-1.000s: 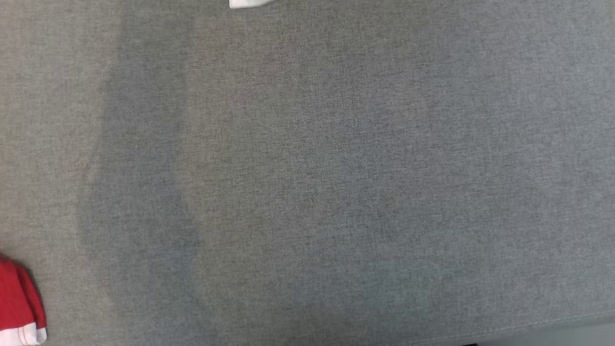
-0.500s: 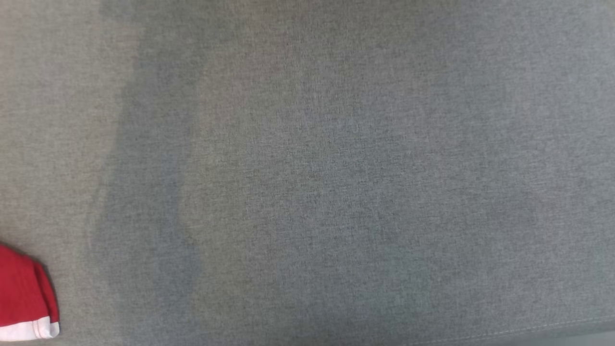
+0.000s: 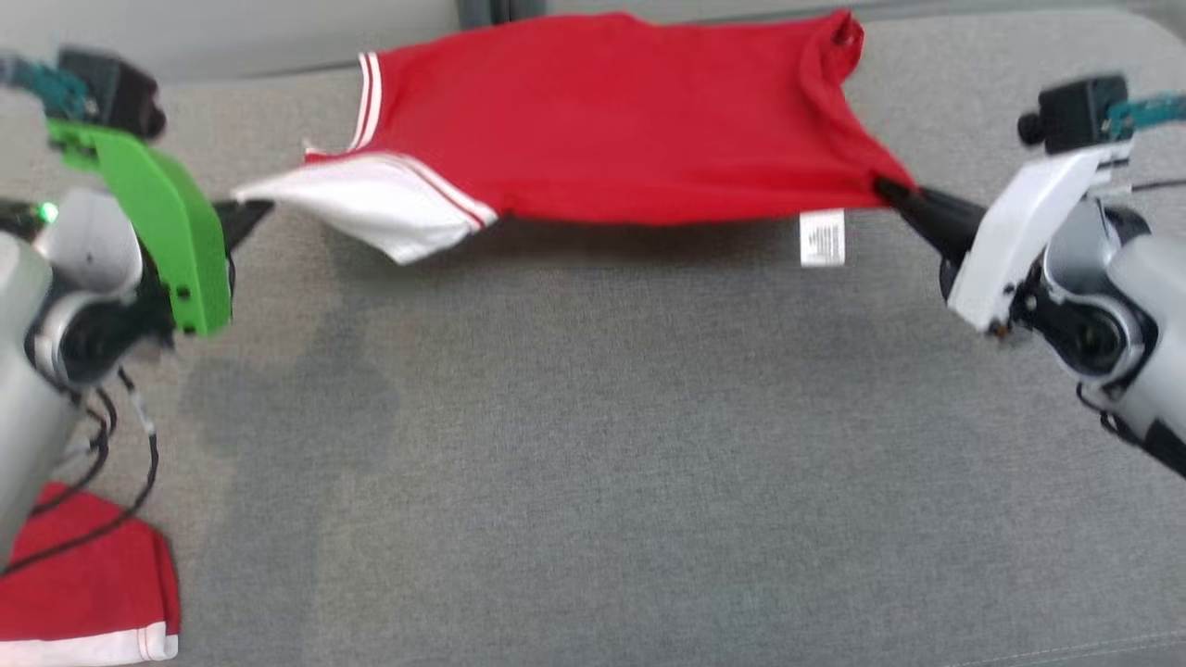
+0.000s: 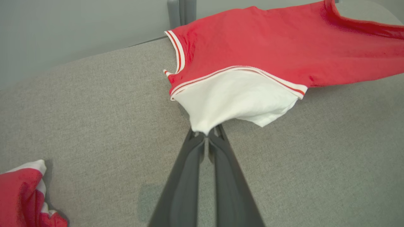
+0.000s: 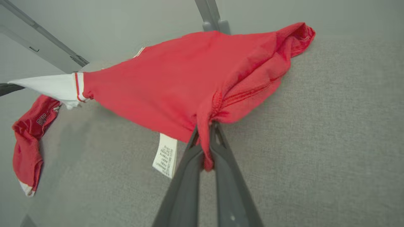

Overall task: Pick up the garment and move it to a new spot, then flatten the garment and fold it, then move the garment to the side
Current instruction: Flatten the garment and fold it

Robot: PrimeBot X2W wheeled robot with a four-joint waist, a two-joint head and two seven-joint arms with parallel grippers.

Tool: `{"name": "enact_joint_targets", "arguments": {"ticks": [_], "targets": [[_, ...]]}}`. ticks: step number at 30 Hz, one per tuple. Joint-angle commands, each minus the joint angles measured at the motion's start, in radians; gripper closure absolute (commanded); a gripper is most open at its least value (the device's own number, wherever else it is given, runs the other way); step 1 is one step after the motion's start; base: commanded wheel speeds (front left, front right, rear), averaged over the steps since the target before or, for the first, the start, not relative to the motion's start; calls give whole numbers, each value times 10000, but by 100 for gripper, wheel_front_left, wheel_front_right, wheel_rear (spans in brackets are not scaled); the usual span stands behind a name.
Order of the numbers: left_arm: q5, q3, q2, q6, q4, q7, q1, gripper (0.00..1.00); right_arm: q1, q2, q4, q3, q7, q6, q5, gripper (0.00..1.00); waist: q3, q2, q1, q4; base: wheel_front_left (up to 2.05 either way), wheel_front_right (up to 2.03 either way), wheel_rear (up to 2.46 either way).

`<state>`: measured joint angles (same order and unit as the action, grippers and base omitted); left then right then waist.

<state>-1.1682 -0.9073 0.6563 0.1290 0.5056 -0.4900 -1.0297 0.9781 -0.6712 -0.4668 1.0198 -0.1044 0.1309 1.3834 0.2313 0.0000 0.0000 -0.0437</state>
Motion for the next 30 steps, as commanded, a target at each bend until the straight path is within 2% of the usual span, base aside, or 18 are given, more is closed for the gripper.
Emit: {"name": "enact_joint_targets", "arguments": {"ticks": [1, 5, 11, 19, 24, 30], "targets": [[-214, -51, 258, 24, -327, -175, 533, 100, -443, -271, 163, 201, -223, -3, 166, 100, -1459, 0, 0, -45, 0, 0, 0], [-1061, -325, 1098, -484, -1975, -1027, 2126, 100, -1447, -990, 967, 847, -1072, -2, 613, 100, -1975, 0, 0, -52, 0, 0, 0], [-2256, -751, 2531, -1734, -4975, -2214, 4047, 100, -2386, -2218, 2118, 1595, -2287, -3, 845, 100, -2215, 0, 0, -110, 0, 0, 0], [-3706, -1114, 4102, -2916, -7848, -3005, 5770, 100, -3386, -3783, 3417, 2104, -3486, -5, 1102, 100, -2350, 0, 0, -179, 0, 0, 0], [-4065, -1099, 4594, -3212, -8555, -2937, 6200, 100, -3745, -4387, 3877, 2203, -4186, -6, 1422, 100, -2285, 0, 0, -276, 0, 0, 0], [-4347, -888, 4601, -3330, -8631, -3319, 5729, 100, -3414, -4231, 3961, 2065, -4624, -6, 1577, 100, -1953, 0, 0, -454, 0, 0, 0]]}}
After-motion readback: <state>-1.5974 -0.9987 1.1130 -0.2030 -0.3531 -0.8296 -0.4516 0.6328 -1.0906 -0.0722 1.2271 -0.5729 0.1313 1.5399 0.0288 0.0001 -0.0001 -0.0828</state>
